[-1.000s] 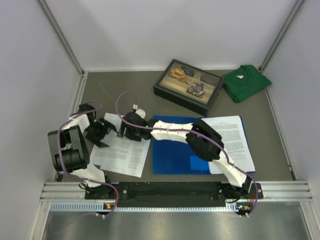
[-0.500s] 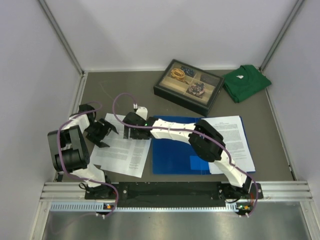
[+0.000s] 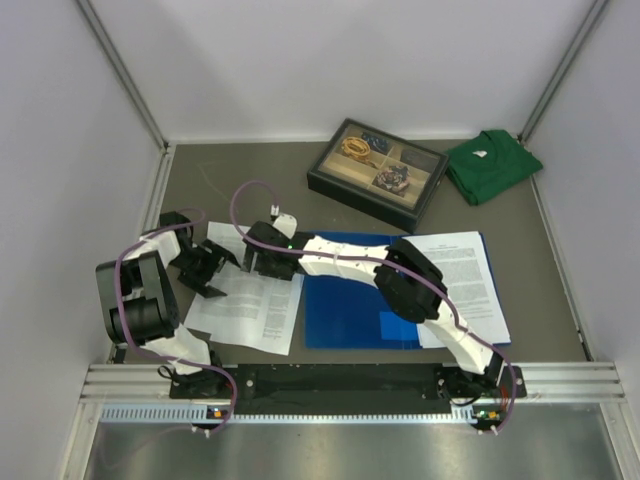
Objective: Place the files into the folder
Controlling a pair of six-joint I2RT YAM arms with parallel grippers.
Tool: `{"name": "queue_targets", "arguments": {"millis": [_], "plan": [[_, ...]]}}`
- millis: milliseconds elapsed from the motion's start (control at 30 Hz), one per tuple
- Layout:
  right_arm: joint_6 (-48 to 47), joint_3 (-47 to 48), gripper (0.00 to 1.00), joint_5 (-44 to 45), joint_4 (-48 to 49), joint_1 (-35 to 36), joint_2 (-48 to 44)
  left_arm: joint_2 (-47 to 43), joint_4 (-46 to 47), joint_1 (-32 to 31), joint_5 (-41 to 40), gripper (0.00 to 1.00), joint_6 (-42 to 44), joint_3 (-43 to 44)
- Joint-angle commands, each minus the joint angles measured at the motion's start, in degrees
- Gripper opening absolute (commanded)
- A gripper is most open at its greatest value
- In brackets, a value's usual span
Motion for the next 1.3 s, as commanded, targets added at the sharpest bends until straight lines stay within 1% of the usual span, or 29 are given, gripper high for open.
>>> {"name": "queue_targets", "arguments": {"millis": [0, 67, 100, 200, 267, 333, 367, 433, 500, 567, 700, 833, 900, 1100, 1267], "plan": [[-1.0, -4.3, 0.80, -3.8, 2.7, 0.9, 2.8, 2.1, 1.5, -0.5, -2.6, 0.84, 0.9, -2.6], [-3.2, -7.0, 0.81, -4.4, 6.2, 0.7, -0.5, 2.1, 1.7, -0.3, -2.8, 0.84, 1.1, -2.7], [-5.0, -7.9, 0.81, -4.5, 9.4, 0.6, -1.6, 2.1, 1.6, -0.2, -2.9, 0.84, 1.2, -2.8], [-7.0, -11.7, 0.82, -6.6, 14.1, 0.3, -5.5, 2.4, 1.7, 0.0, -2.9, 0.84, 1.3, -3.0], [-8.1, -11.1, 0.83, -4.5, 11.7, 0.3, -6.6, 2.2, 1.2, 0.0, -3.2, 0.84, 1.5, -2.7], [-12.7, -7.8, 0.85, -1.6, 6.4, 0.1, -7.0, 1.3, 0.0, 0.1, -3.4, 0.83, 2.9, -1.4], [-14.7, -6.4, 0.86, 1.8, 4.6, 0.0, -6.8, -0.1, -0.7, 0.0, -4.1, 0.83, 3.5, -0.6], [-19.8, -2.6, 0.88, 3.8, 0.2, -0.6, -5.4, -2.0, -3.5, 0.0, -6.5, 0.83, 4.8, 2.4], [-23.7, -2.3, 0.89, 2.9, 0.9, -1.7, -5.1, -5.7, -4.0, 0.0, -8.2, 0.84, 5.4, 4.0], [-25.4, -2.4, 0.89, 1.9, 2.0, -2.6, -5.1, -8.8, -4.0, 0.0, -8.3, 0.84, 5.2, 5.8], [-29.8, -1.4, 0.91, 0.5, 3.9, -4.4, -4.6, -9.5, -1.3, -0.1, -5.3, 0.85, 4.0, 6.9], [-31.0, 2.7, 0.91, -0.5, 2.0, -6.6, -1.9, -4.2, 1.0, -0.1, -0.8, 0.85, 3.0, 7.3], [-31.6, 5.3, 0.92, -0.6, 1.0, -7.3, -0.1, -0.8, 2.1, -0.2, -0.1, 0.85, 2.6, 7.1], [-29.8, 11.0, 0.91, -0.8, -1.4, -7.6, 4.9, 3.5, 3.8, 0.0, -1.9, 0.85, 2.5, 6.1], [-27.3, 11.8, 0.91, -1.0, -2.2, -8.2, 6.7, 4.1, 3.7, -0.1, -2.8, 0.86, 2.2, 5.6]]}}
